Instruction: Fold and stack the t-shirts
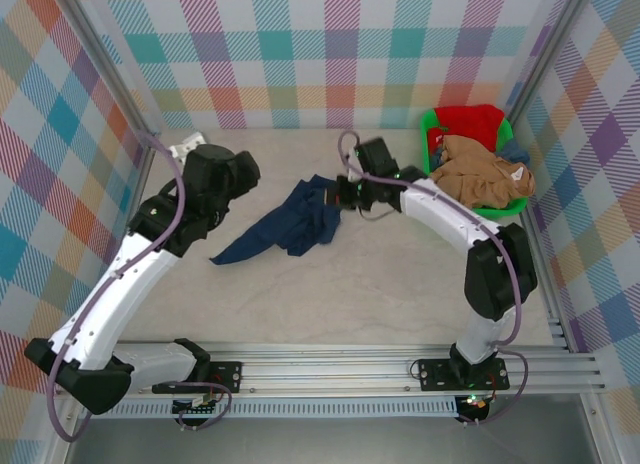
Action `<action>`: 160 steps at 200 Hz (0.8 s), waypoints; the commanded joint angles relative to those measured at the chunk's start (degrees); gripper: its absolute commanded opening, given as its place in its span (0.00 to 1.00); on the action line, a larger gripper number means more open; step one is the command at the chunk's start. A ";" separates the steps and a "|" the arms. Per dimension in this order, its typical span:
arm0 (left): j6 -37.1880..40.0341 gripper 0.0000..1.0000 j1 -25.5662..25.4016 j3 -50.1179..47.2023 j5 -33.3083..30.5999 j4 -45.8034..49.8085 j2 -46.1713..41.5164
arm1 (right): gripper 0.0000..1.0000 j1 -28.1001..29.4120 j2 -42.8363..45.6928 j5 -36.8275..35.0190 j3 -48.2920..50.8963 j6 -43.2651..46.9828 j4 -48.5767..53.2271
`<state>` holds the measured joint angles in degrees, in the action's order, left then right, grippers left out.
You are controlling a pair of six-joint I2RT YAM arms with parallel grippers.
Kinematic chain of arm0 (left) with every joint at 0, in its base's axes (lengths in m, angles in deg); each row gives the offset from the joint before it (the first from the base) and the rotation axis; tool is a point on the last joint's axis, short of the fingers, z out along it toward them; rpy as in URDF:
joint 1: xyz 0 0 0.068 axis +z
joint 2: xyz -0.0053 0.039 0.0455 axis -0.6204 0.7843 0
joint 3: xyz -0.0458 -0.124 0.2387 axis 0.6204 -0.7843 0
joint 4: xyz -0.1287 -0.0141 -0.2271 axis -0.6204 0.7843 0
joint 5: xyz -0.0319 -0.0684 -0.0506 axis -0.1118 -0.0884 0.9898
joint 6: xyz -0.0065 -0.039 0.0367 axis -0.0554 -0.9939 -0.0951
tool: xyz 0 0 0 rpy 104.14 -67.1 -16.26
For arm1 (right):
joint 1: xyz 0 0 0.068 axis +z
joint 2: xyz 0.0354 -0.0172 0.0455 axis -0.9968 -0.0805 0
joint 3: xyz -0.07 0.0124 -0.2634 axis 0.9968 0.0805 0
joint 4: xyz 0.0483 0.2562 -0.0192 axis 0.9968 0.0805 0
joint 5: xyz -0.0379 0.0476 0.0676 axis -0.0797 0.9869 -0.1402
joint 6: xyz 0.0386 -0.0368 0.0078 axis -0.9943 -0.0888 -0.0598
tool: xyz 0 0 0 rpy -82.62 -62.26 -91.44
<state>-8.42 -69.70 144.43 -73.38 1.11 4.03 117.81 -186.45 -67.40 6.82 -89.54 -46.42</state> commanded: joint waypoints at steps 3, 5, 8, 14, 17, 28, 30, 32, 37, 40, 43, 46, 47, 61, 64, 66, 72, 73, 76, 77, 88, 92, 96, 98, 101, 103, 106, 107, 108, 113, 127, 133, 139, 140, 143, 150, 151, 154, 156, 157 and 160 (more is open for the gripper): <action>0.85 0.85 0.11 -6.10 11.71 0.17 1.27 | 0.00 0.47 3.30 -2.83 2.79 -1.12 1.66; 0.93 0.85 0.14 -6.64 12.04 0.32 1.42 | 0.00 0.45 3.50 -3.74 2.94 -1.00 2.33; 1.00 0.84 0.15 -7.49 12.27 0.49 1.53 | 0.00 0.38 3.72 -4.97 3.12 -0.72 3.14; 1.49 0.82 0.15 -9.10 12.64 0.74 1.92 | 0.00 0.04 4.12 -7.53 3.05 -0.14 5.30; 1.88 0.81 0.14 -9.87 12.94 0.64 2.04 | 0.00 -0.22 4.24 -8.37 2.90 0.13 6.18; 4.56 0.78 0.15 -12.58 14.75 -0.46 2.96 | 0.00 -1.78 4.34 -9.64 2.24 0.76 8.03; 5.16 0.77 0.09 -13.05 14.95 -0.72 3.22 | 0.00 -2.11 4.26 -9.75 1.90 0.78 8.43; 5.63 0.77 0.07 -13.34 15.29 -0.92 3.53 | 0.00 -2.41 4.17 -9.98 1.57 0.97 8.90; 6.90 0.76 0.06 -13.85 15.47 -1.09 4.25 | 0.00 -3.05 3.93 -10.72 0.44 1.26 10.03; 7.86 0.76 0.11 -14.00 15.49 -1.10 4.73 | 0.00 -3.48 3.77 -11.04 -0.25 1.56 10.48; 8.38 0.76 0.07 -14.03 15.31 -1.10 5.42 | 0.00 -3.78 3.50 -11.27 -1.02 1.89 10.94; 9.16 0.76 0.07 -14.07 15.01 -1.02 6.11 | 0.00 -4.05 3.25 -11.49 -1.84 2.33 11.32; 9.45 0.76 0.07 -14.00 14.84 -0.97 6.22 | 0.00 -4.17 3.20 -11.54 -2.11 2.49 11.40; 12.22 0.75 0.02 -14.10 12.89 -1.18 8.94 | 0.00 -5.37 1.44 -12.10 -5.77 4.12 12.79; 12.73 0.74 -0.02 -14.22 12.63 -1.47 9.40 | 0.00 -5.56 1.08 -12.18 -6.63 4.38 13.09; 13.09 0.74 -0.02 -14.32 12.49 -1.70 9.69 | 0.00 -5.65 0.85 -12.19 -7.15 4.52 13.34; 13.69 0.73 -0.02 -14.50 12.33 -2.51 10.51 | 0.00 -5.93 -0.02 -12.11 -8.56 4.89 13.86; 13.79 0.73 -0.02 -14.57 12.40 -2.69 10.66 | 0.00 -5.95 -0.15 -12.06 -8.86 5.04 13.99; 14.19 0.73 -0.02 -14.72 12.64 -3.19 11.03 | 0.00 -6.04 -0.56 -12.02 -9.46 5.21 14.32; 14.25 0.74 -0.02 -14.77 12.77 -3.51 11.14 | 0.00 -6.05 -0.64 -12.02 -9.70 5.29 14.44; 14.97 0.75 -0.09 -15.08 14.46 -6.02 12.54 | 0.00 -6.10 -1.45 -12.06 -11.51 5.86 15.33; 15.14 0.76 -0.18 -15.12 14.90 -6.94 13.13 | 0.00 -6.10 -1.63 -12.18 -11.84 6.01 15.53; 15.47 0.77 -0.26 -15.02 15.21 -8.00 13.66 | 0.00 -6.21 -1.68 -12.31 -12.07 6.06 15.57; 15.64 0.77 -0.39 -14.93 15.37 -8.45 14.14 | 0.00 -6.18 -1.64 -12.40 -12.18 6.06 15.65; 15.99 0.78 -0.50 -14.79 15.49 -9.01 14.89 | 0.00 -6.23 -1.57 -12.64 -12.34 6.04 15.77; 16.23 0.78 -0.58 -14.68 15.53 -9.38 15.32 | 0.00 -6.23 -1.52 -12.85 -12.38 6.06 15.90; 16.66 0.79 -0.70 -14.50 15.54 -9.92 16.02 | 0.00 -6.31 -1.51 -13.15 -12.52 5.99 16.09; 16.72 0.79 -0.71 -14.48 15.50 -10.04 16.27 | 0.00 -6.32 -1.47 -13.29 -12.54 5.94 16.16; 16.92 0.79 -0.76 -14.47 15.48 -10.32 16.53 | 0.00 -6.32 -1.44 -13.40 -12.60 5.91 16.20; 17.88 0.79 -0.88 -14.03 15.70 -11.10 17.83 | 0.00 -6.47 -1.47 -13.94 -12.87 5.76 16.76; 20.78 0.82 -1.37 -12.37 14.31 -11.33 21.43 | 0.00 -7.38 -1.84 -14.69 -14.23 5.07 18.33; 21.95 0.82 -1.58 -11.75 12.67 -10.75 22.92 | 0.00 -7.97 -2.18 -14.74 -14.98 4.81 18.91; 22.85 0.83 -1.60 -11.26 11.15 -9.90 24.33 | 0.00 -8.48 -2.54 -14.66 -15.79 4.75 19.22; 22.98 0.83 -1.60 -11.19 10.88 -9.76 24.51 | 0.00 -8.64 -2.68 -14.66 -15.90 4.75 19.22; 23.30 0.83 -1.61 -11.13 10.16 -9.33 25.17 | 0.00 -8.87 -2.84 -14.65 -16.39 4.87 19.34; 24.24 0.84 -1.61 -11.19 8.10 -8.68 26.27 | 0.00 -9.32 -3.44 -14.65 -17.50 5.24 19.50; 24.38 0.84 -1.61 -11.20 7.95 -8.63 26.41 | 0.00 -9.40 -3.49 -14.65 -17.67 5.39 19.49; 24.86 0.84 -1.61 -11.29 7.65 -8.58 26.71 | 0.00 -9.52 -3.79 -14.59 -18.25 5.57 19.61; 25.28 0.84 -1.61 -11.56 7.44 -8.57 26.89 | 0.00 -9.67 -4.01 -14.51 -18.59 5.74 19.74; 25.47 0.84 -1.61 -11.65 7.36 -8.57 26.98 | 0.00 -9.71 -4.12 -14.49 -18.83 5.86 19.74; 26.01 0.85 -1.61 -11.92 7.18 -8.76 27.14 | 0.00 -9.88 -4.56 -14.36 -19.42 6.06 19.87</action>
<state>11.53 -70.90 131.77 -61.32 -8.31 29.01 109.96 -188.77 -80.80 -7.98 -85.12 -29.26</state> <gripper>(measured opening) 0.838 0.042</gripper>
